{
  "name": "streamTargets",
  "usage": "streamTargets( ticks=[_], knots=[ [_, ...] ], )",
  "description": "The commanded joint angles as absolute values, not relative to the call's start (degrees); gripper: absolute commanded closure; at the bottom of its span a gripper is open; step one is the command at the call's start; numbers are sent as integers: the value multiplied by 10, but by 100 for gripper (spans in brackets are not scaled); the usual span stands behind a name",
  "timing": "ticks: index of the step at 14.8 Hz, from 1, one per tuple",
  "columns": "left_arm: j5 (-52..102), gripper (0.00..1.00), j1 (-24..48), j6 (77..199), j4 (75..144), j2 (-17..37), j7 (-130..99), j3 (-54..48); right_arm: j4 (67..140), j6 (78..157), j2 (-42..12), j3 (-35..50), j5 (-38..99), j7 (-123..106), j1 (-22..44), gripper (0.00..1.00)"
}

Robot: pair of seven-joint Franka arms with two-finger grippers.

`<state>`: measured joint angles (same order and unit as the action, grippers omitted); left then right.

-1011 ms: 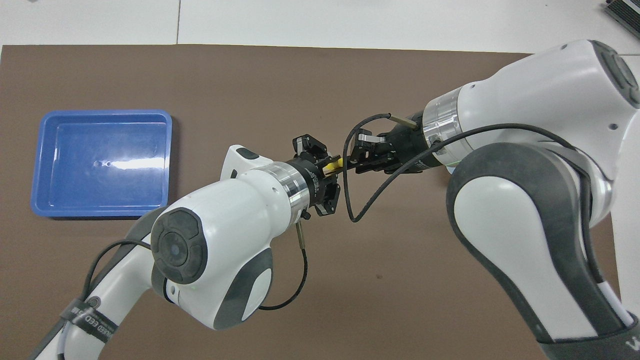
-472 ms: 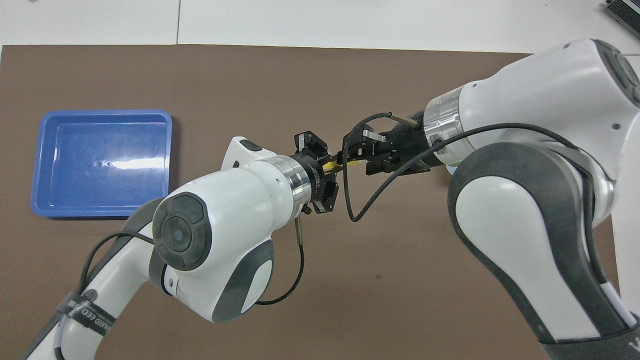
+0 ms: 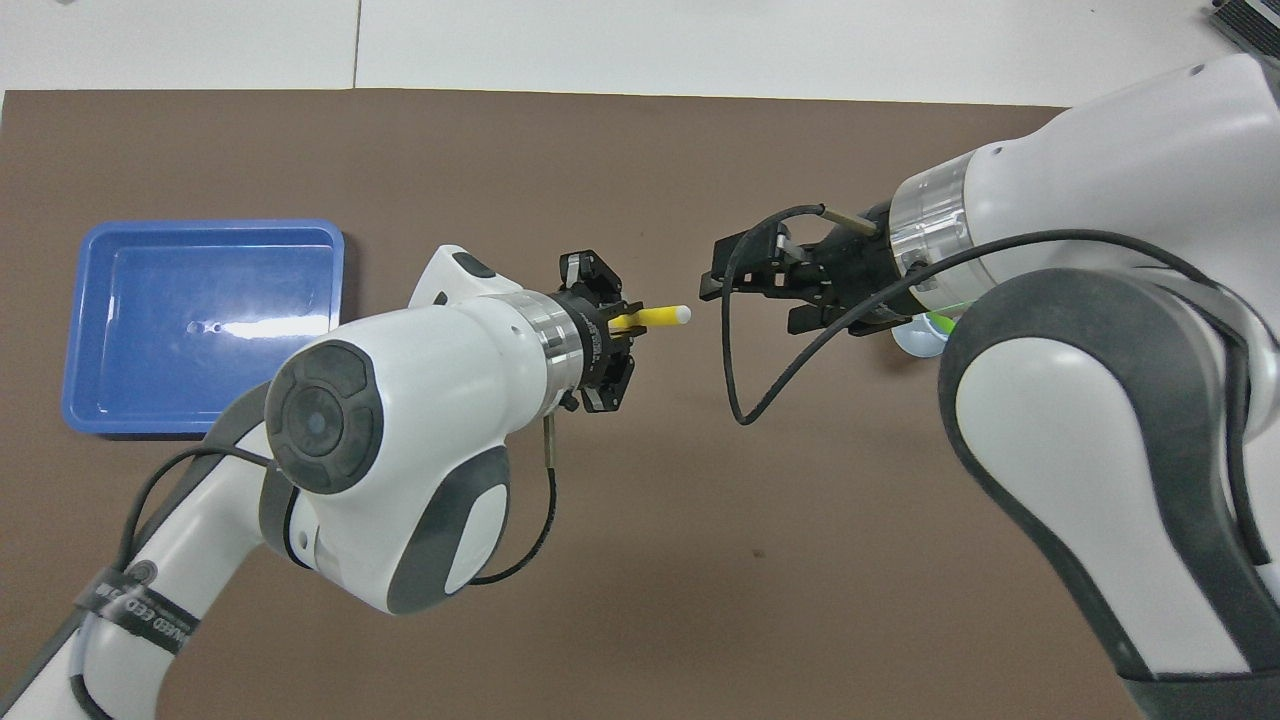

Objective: Right arm passes pens to left for tray arrangement
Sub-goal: 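Open the right gripper and pull the left gripper back with the pen, then lower the yellow pen into the blue tray and open the left gripper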

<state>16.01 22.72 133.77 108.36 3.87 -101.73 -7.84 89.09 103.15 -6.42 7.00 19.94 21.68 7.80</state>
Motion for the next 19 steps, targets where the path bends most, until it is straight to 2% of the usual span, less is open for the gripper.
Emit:
streamTargets(
  ticks=[1, 5, 8, 14, 19],
  knots=[
    [159, 100, 196, 1278, 1074, 33, -933, -82, 919, 1026, -45, 75, 130, 197, 71, 0],
    [159, 100, 126, 1190, 1075, 24, -735, -81, 961, 1027, -29, 76, 109, 8, 12, 0],
    [158, 100, 71, 1142, 1076, 18, -575, -80, 976, 1032, -37, 76, 108, -91, -24, 0],
    [103, 100, -2, 1110, 1078, 13, -299, -79, 980, 1048, -70, 76, 38, -142, -33, 0],
    [90, 100, -53, 1118, 1080, 34, -123, -78, 980, 1063, -98, 76, 11, -137, -33, 0]
  ],
)
